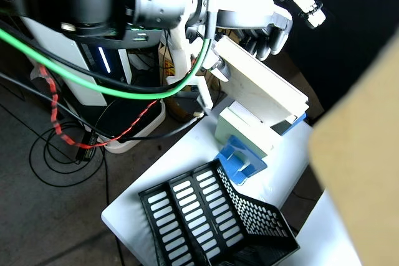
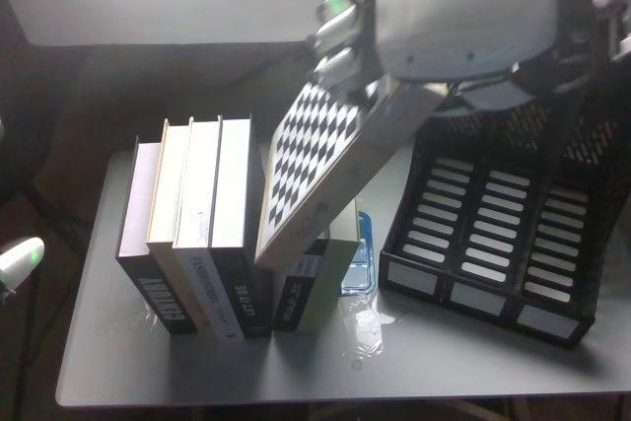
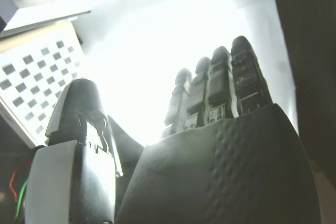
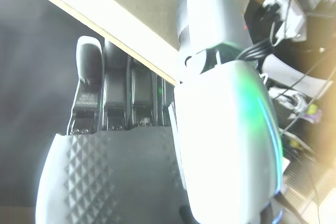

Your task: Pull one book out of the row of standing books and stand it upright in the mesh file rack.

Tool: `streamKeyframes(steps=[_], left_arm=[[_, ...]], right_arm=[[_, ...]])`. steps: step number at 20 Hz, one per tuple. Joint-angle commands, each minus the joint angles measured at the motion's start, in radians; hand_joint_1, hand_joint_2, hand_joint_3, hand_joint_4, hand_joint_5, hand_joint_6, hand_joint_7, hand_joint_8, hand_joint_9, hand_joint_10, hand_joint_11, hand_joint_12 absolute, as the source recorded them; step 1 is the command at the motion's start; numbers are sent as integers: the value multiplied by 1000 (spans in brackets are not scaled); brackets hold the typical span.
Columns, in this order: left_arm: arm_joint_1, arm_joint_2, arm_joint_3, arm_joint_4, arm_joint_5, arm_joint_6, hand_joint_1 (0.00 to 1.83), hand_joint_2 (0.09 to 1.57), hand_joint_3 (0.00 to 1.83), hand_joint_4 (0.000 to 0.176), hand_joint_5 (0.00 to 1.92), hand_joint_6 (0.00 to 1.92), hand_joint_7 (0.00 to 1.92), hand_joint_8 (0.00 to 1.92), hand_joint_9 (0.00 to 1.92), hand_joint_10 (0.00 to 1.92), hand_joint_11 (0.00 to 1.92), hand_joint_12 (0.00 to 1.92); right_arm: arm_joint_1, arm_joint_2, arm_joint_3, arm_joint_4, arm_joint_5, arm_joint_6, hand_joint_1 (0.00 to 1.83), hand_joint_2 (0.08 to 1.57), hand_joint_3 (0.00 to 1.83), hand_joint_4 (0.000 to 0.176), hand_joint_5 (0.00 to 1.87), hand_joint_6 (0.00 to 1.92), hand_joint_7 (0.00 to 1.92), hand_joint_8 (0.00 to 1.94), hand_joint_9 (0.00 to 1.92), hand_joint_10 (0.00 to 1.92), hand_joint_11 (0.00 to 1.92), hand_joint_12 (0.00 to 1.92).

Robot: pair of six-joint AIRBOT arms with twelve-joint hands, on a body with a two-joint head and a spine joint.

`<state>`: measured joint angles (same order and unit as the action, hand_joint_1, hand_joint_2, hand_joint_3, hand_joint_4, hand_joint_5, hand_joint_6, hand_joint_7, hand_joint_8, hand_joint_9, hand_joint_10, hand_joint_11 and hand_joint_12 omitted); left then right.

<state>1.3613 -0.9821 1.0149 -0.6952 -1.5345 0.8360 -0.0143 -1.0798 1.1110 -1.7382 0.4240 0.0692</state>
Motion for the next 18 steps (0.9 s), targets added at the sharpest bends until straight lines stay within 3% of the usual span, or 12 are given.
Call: streamKeyframes(steps=[1,4,5,9,10,12,13,14,15,16,17,18], left_arm=[[-6,-3,9,2,-115,-3,424,1268,0,55,0,0,0,0,0,0,0,0],[-8,-3,9,5,-113,-4,466,1263,0,57,0,0,0,0,0,0,0,0],[-9,-3,10,5,-111,-4,477,1263,0,43,0,0,0,0,0,0,0,0],[-10,-3,11,8,-108,-3,506,1255,0,54,0,0,0,0,0,0,0,0],[-12,-3,12,10,-105,-4,502,1254,0,51,0,0,0,0,0,0,0,0],[-14,-3,13,12,-100,-4,450,1250,0,56,0,0,0,0,0,0,0,0],[-14,-3,13,13,-97,-3,444,1245,0,57,0,0,0,0,0,0,0,0],[-14,-3,13,13,-96,-3,458,1235,0,53,0,0,0,0,0,0,0,0],[-15,-4,14,13,-95,-2,475,1232,0,50,0,0,0,0,0,0,0,0],[-16,-4,14,14,-95,-2,470,1232,0,51,0,0,0,0,0,0,0,0],[-17,-4,14,15,-94,-2,469,1228,0,57,0,0,0,0,0,0,0,0],[-17,-4,14,15,-93,-2,470,1227,0,59,0,0,0,0,0,0,0,0]], right_arm=[[18,17,1,-1,-30,13,1355,1194,0,0,797,1204,826,1294,761,1460,444,1811],[40,56,-7,-32,-41,52,1337,1234,5,0,727,1252,752,1461,676,1567,480,1854],[48,65,-9,-63,-48,80,1337,1235,3,0,748,1224,743,1475,659,1581,453,1845],[63,93,-13,-183,-80,179,1358,1210,0,0,803,937,778,1455,788,1632,818,1906],[64,99,-13,-241,-90,232,1344,1235,5,0,733,1075,716,1531,725,1637,760,1911],[64,107,-13,-304,-99,287,1255,1214,0,0,814,1012,799,1549,958,1679,943,1898],[67,114,-13,-329,-105,313,1334,1220,0,0,782,969,745,1526,833,1652,898,1867],[73,123,-16,-329,-113,314,1342,1232,3,0,730,1098,719,1525,754,1612,737,1824],[88,138,-19,-338,-120,323,1243,1237,3,0,789,1039,736,1649,881,1775,871,1902],[99,144,-18,-397,-123,377,1332,1224,3,0,807,931,729,1557,788,1711,886,1917],[108,146,-17,-459,-126,424,1233,1248,9,0,777,1025,711,1704,1014,1879,1034,1920],[117,148,-15,-530,-127,481,1214,1252,6,0,759,1069,732,1697,954,1878,925,1921]])
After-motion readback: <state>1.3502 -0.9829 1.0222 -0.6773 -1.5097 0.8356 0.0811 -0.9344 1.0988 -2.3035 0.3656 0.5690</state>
